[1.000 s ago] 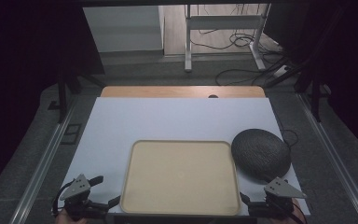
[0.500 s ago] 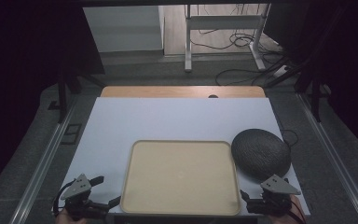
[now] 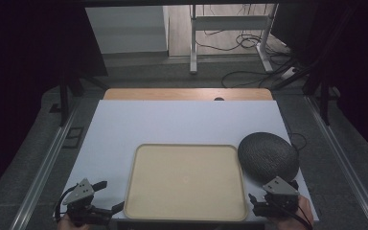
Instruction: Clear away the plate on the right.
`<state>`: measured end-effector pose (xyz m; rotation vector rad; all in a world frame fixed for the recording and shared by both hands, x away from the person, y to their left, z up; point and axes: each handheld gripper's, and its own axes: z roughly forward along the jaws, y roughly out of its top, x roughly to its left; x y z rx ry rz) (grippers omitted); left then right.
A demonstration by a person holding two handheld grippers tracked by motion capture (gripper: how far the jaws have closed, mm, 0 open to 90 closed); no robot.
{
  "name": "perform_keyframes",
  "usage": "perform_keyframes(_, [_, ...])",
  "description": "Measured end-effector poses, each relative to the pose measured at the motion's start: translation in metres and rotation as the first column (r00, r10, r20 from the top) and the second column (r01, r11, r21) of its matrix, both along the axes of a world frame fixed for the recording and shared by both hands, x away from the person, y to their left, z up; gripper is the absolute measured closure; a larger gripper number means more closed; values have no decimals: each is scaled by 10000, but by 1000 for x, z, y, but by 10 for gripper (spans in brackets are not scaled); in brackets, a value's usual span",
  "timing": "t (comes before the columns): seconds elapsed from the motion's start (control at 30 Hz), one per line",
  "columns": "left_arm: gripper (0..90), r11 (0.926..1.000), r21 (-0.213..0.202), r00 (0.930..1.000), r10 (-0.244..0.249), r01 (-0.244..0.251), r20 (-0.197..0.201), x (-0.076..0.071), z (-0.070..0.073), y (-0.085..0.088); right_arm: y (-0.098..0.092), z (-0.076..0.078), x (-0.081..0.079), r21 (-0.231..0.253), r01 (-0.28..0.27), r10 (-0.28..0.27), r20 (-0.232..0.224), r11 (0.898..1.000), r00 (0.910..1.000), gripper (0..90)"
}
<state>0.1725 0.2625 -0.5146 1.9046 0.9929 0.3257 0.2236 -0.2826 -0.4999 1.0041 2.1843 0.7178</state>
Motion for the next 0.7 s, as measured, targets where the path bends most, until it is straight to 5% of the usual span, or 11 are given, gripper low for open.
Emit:
perform_keyframes(0.13, [0, 10000, -7, 10000, -7, 7, -30, 0, 0, 0, 3, -3, 3, -1069, 74, -53, 192, 9942, 9998, 47])
perform_keyframes(0.4, [1, 10000, -21, 10000, 4, -4, -26, 0, 0, 0, 5, -7, 9, -2123, 117, -58, 285, 9771, 9996, 76])
perform_keyframes(0.67, [1, 10000, -32, 10000, 0, 0, -32, 0, 0, 1, 8, -10, 13, -3138, 105, 66, 533, 9494, 9986, 129])
perform_keyframes(0.7, [1, 10000, -43, 10000, -3, 3, -39, 1, 0, 1, 9, -11, 13, -3510, 165, 91, 711, 9362, 9974, 148])
